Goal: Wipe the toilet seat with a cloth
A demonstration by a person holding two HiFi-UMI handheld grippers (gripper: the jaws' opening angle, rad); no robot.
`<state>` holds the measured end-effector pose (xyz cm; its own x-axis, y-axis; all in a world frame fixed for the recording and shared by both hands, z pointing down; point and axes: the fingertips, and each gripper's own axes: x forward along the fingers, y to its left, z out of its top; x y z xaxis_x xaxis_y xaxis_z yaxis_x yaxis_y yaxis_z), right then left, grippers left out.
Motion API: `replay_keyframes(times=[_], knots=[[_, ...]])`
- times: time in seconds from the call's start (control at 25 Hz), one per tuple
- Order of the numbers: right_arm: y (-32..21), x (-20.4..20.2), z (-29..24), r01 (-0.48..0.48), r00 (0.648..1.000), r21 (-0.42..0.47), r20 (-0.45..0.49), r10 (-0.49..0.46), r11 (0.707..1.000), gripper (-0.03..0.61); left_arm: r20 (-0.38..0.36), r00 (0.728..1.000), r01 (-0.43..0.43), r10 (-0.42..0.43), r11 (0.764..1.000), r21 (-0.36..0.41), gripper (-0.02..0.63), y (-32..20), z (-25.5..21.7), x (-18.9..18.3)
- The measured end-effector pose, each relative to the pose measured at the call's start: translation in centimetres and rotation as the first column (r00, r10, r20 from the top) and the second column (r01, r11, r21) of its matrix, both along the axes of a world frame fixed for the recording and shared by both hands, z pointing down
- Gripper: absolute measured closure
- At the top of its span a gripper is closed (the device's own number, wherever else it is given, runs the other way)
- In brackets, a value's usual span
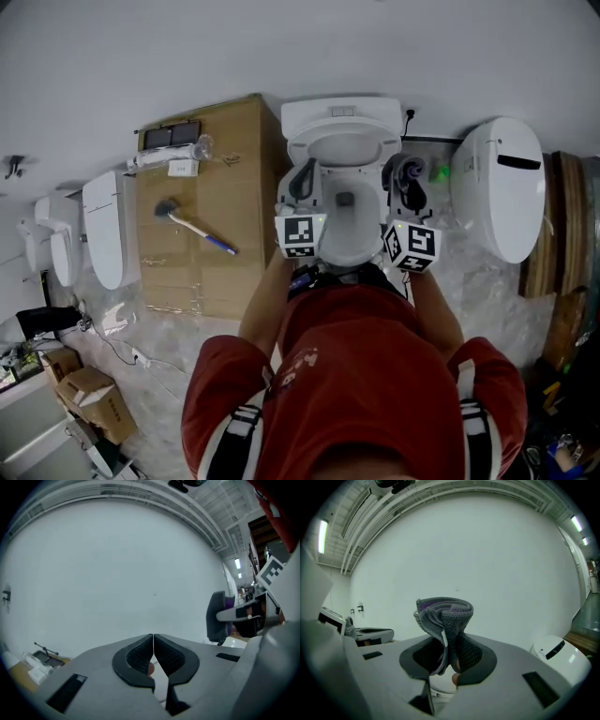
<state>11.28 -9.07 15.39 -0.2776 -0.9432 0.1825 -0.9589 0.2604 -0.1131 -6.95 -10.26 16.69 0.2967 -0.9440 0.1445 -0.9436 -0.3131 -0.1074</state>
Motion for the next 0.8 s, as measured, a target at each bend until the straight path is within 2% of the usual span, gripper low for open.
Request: replay_keyframes(times=[0.16, 0.24, 0.32, 0.4, 0.48, 0.56, 0.68, 0.8], knots=[[0.1, 1.1, -0.7, -0.019, 1.0, 0.013, -0.014, 0.019, 1.0, 0.495, 0.14, 0.986, -0.08, 0.088, 0.995, -0.062, 0.6, -2.5, 1.9, 2.0], [0.1, 1.8, -0.9, -0.034, 0.999, 0.017, -0.016, 0.034, 0.999, 0.495, 0.217, 0.968, -0.109, 0.128, 0.989, -0.099, 0.597, -3.8, 3.1, 2.8], [0.1, 2.5, -1.0, -0.055, 0.998, 0.017, -0.012, 0.055, 0.998, 0.495, 0.309, 0.937, -0.121, 0.162, 0.981, -0.148, 0.556, -5.4, 4.3, 3.3], [0.3, 3.1, -1.1, -0.072, 0.997, 0.013, -0.011, 0.072, 0.997, 0.495, 0.428, 0.881, -0.12, 0.2, 0.971, -0.208, 0.524, -7.1, 5.7, 3.8], [0.5, 3.6, -1.0, -0.084, 0.996, 0.01, -0.014, 0.084, 0.996, 0.495, 0.532, 0.811, -0.122, 0.245, 0.959, -0.257, 0.506, -8.6, 6.9, 4.3], [0.7, 4.2, -0.9, -0.098, 0.995, 0.008, -0.014, 0.098, 0.995, 0.495, 0.61, 0.745, -0.125, 0.269, 0.955, -0.269, 0.495, -10.0, 7.4, 4.7], [1.0, 5.2, -0.7, -0.119, 0.993, 0.004, -0.017, 0.119, 0.993, 0.495, 0.688, 0.668, -0.13, 0.285, 0.954, -0.269, 0.495, -11.8, 7.7, 5.2], [1.5, 6.2, -0.5, -0.14, 0.99, -0.002, -0.021, 0.14, 0.99, 0.494, 0.729, 0.614, -0.132, 0.302, 0.95, -0.283, 0.495, -13.0, 8.5, 5.3]])
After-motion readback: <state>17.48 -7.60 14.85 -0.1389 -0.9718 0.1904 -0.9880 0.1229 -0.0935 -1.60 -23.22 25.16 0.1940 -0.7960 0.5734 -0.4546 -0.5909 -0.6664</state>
